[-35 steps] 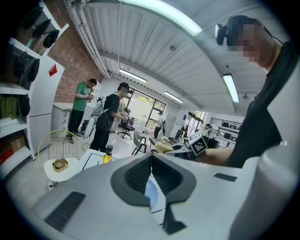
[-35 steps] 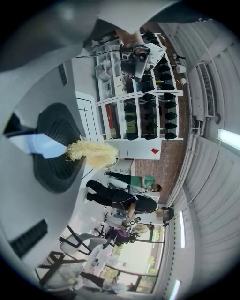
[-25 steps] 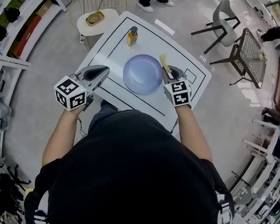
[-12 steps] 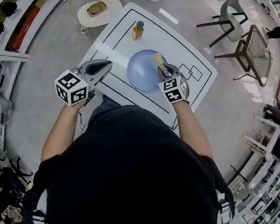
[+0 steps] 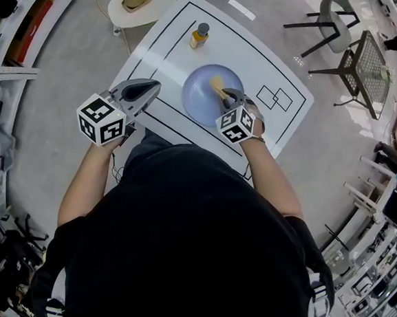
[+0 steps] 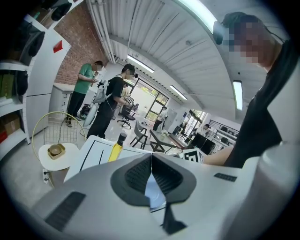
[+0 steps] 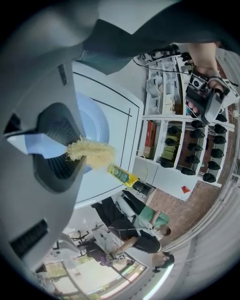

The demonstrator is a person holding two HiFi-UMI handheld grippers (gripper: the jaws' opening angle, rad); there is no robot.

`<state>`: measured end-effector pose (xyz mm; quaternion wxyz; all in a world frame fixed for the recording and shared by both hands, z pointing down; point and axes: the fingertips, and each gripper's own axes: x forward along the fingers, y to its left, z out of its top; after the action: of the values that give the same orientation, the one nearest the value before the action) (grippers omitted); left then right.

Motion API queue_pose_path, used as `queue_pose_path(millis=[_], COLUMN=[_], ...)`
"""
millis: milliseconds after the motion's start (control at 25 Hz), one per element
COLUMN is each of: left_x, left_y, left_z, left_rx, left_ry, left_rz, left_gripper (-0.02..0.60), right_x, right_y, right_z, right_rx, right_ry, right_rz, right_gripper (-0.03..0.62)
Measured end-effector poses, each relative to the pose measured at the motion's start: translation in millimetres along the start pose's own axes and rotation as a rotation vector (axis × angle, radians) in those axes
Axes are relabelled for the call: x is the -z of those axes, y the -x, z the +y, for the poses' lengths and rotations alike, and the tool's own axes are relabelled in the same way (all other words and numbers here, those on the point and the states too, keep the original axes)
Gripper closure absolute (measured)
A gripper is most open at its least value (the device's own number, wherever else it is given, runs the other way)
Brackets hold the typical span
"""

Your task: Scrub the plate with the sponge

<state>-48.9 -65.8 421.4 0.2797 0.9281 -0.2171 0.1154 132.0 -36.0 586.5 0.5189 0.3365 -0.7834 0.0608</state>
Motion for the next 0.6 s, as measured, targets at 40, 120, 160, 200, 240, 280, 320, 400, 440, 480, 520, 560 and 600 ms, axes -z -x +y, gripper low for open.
queue_pose_path(millis=[40,120,160,200,240,280,320,400,440,480,520,560,600], left_x=[1,4,4,5,6,7,8,11,13,14,16,17,18], left_y=[-1,-3,-4,-5,-5,-5,-6,-7,-8,-10,-11,-12,-13], left_z=[2,6,8,10,12,13,16,20,22,23,25,26,28], left_rx=[0.001,0.005,0.007,0.009,0.01,0.01,0.01,0.011,0.013,0.018,0.023,0.027,0.03], left_ry=[0.004,0.008,0.011,0.014,0.018,0.021,0.025,0.034,0.04,0.046,0.052,0.057,0.06], left_rz=[0.004,0.01,0.012,0.014,0.016,0.017,0.019,0.025,0.028,0.032,0.037,0.042,0.047], left_gripper=[0.572,0.572,0.572,0.572,0.572,0.572,0.572,0.572,0.572,0.572,0.572,0.572,0.572], right_x=[-1,-2,-3,-3,-3,-4,-4,-4,-3,-3,-2,0,0], right_y=[-4,-12,-16,-20,-23,-27,-30,-37,-40,-43,-46,-48,-50], right_z=[4,11,14,16,18,20,23,27,29,32,35,38,41], right_rx=[-0.009,-0.025,-0.03,-0.035,-0.039,-0.043,-0.048,-0.059,-0.066,-0.074,-0.082,-0.091,-0.1], right_ry=[0.013,0.04,0.054,0.067,0.077,0.086,0.093,0.104,0.108,0.112,0.116,0.121,0.127], right_rz=[0.004,0.013,0.019,0.024,0.028,0.032,0.035,0.041,0.044,0.048,0.053,0.059,0.064], right_gripper=[0.557,0.557,0.557,0.557,0.557,0.557,0.557,0.557,0.557,0.557,0.557,0.557,0.557])
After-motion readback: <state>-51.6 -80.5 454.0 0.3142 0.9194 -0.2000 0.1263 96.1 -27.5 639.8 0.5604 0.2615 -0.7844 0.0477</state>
